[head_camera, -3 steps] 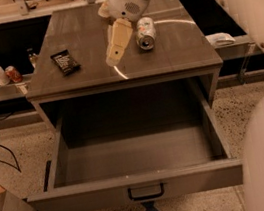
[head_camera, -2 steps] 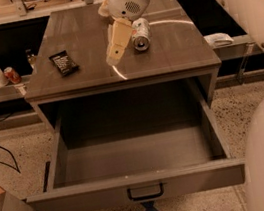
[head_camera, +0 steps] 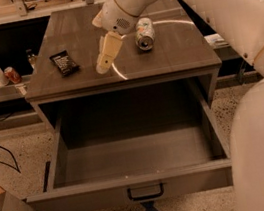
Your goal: Place rxbar chocolate into top drawer
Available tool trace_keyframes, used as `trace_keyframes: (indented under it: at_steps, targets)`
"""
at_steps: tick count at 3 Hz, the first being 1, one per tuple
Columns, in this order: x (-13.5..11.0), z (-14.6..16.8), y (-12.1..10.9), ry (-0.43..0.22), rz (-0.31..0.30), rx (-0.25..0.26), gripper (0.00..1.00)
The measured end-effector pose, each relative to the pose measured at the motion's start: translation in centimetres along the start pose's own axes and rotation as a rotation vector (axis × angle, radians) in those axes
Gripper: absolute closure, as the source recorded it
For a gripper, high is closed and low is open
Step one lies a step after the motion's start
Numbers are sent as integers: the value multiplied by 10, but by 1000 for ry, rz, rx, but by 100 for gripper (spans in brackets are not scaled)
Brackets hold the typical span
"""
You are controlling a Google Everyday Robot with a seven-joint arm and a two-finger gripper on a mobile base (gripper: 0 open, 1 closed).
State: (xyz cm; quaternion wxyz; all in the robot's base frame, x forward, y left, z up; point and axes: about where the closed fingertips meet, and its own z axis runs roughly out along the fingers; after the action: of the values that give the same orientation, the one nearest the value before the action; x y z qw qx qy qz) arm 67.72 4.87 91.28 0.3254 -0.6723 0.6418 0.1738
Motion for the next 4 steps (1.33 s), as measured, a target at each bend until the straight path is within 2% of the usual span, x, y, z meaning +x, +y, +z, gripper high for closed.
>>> trace_keyframes:
  at_steps: [2,4]
  targets:
    - [-2,59,-41,-168,24,17,0]
    - [-19,121,-62,-310,36,-48,0]
